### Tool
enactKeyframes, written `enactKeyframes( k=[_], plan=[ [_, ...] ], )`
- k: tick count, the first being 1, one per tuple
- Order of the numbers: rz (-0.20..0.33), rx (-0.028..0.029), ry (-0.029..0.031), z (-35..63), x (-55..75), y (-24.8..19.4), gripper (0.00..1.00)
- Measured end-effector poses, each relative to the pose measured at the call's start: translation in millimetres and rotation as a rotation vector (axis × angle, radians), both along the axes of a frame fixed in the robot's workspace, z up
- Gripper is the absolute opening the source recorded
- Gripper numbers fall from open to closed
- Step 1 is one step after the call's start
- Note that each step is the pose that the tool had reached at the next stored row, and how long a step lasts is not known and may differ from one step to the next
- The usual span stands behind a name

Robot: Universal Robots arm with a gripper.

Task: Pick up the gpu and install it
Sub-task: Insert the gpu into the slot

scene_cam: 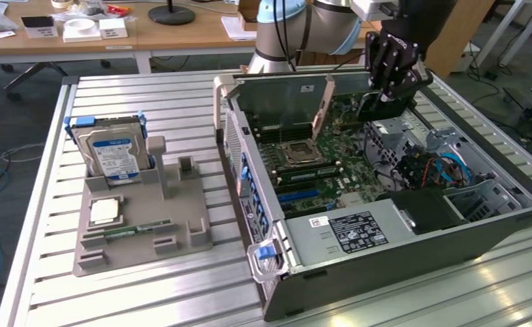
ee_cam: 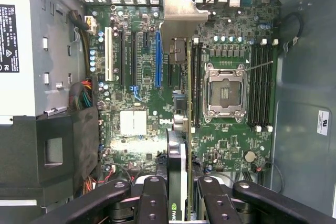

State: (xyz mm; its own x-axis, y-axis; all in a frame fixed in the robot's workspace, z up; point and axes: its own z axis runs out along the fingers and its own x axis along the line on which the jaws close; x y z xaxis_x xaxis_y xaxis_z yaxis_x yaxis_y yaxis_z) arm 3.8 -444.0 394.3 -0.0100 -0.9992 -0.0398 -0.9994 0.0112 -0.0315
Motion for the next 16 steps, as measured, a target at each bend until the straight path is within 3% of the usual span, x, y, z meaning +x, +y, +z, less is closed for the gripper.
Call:
enactKeyframes(
  k=[3, 9, 16],
  plan=[
    [0.0, 0.0, 0.0, 0.0, 0.1, -2.6, 0.27],
    [0.0, 0.0003, 0.0, -0.3, -0.1, -12.0, 0.27],
    [0.0, 0.0, 0.0, -0.2, 0.0, -12.0, 0.27]
  ],
)
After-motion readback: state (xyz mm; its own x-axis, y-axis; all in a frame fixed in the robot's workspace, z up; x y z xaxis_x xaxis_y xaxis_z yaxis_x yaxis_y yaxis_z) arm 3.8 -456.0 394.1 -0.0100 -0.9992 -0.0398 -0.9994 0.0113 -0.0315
